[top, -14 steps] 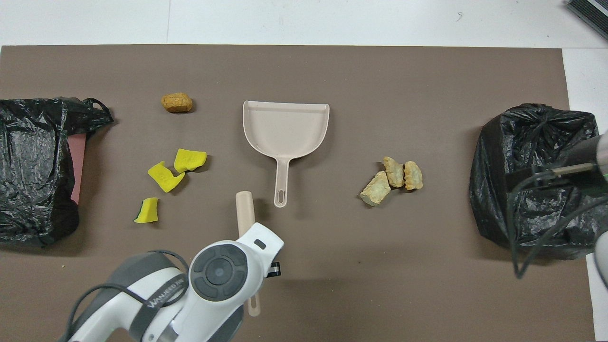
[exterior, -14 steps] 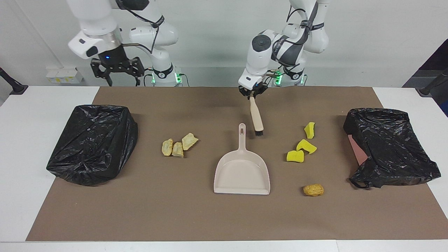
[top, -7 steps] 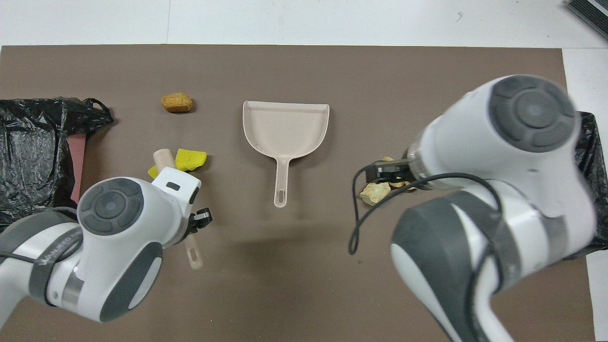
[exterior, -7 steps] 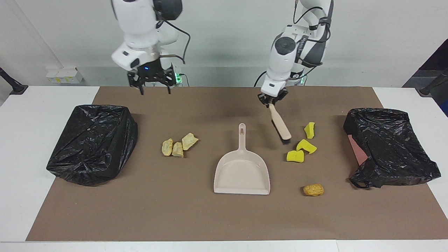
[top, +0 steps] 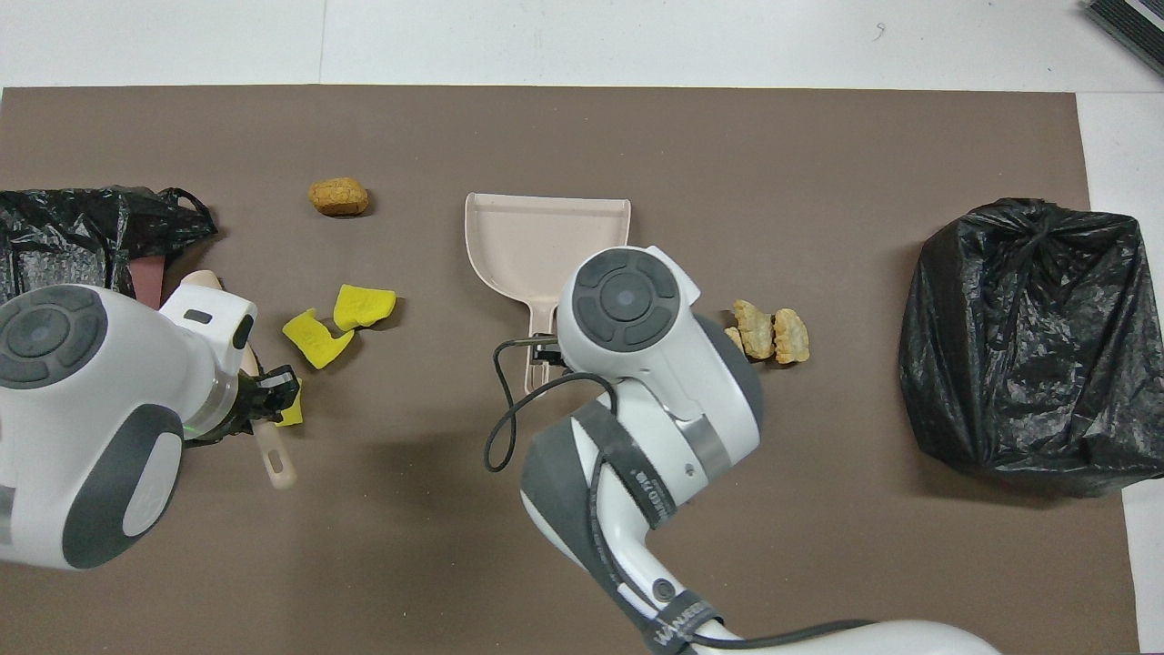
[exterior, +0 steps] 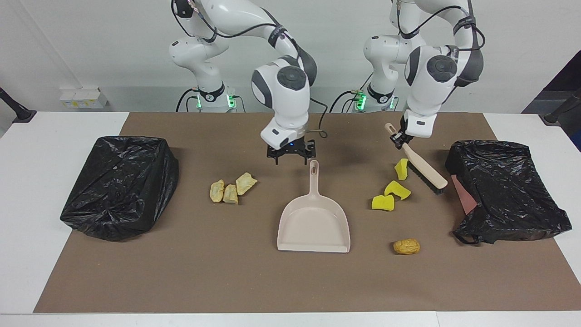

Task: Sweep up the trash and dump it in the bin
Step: 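Grasp the dustpan handle with the right gripper and lift it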

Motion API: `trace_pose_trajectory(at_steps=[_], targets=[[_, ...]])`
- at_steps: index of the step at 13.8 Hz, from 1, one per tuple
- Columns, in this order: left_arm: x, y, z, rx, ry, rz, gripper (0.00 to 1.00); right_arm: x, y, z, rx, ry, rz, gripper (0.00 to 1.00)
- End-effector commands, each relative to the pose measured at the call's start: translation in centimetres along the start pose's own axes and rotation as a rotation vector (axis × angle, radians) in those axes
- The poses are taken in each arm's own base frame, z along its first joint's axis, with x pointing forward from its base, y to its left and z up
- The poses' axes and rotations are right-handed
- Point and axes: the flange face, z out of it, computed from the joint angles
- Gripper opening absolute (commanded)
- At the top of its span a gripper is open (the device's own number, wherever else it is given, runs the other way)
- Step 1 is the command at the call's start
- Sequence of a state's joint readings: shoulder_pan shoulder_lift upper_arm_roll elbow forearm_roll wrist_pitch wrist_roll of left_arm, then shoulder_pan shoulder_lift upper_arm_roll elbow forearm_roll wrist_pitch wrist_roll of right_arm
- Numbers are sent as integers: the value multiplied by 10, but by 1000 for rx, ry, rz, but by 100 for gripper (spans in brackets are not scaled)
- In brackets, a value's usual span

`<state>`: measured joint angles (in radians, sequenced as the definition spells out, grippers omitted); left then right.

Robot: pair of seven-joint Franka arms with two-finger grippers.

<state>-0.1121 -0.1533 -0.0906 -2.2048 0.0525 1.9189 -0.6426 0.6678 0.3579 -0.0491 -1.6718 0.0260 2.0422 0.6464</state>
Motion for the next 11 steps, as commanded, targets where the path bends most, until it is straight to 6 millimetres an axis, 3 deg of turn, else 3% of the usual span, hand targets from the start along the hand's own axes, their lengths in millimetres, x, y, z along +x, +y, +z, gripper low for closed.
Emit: trace_pose_trajectory(at_steps=[1,3,5,7,8,11], targets=[[5,-24,10,25,-27,86,0,-4,-29,24,33,20,28,100],[-1,-39,22,36,-59,181,0,-4,-30,32,31,21,22,100],[-11,-46,39,47,-87,237,0,-12,-44,52,28,18,-7,100],[-18,-37,45,36,-97,253,0,-10,-45,55,32,27,-9,99],[-20,-27,46,-1,-96,255,0,-9,-46,52,34,33,-11,95],[-19,4,59,-91,-71,310,0,-6,-43,51,28,40,-11,69]])
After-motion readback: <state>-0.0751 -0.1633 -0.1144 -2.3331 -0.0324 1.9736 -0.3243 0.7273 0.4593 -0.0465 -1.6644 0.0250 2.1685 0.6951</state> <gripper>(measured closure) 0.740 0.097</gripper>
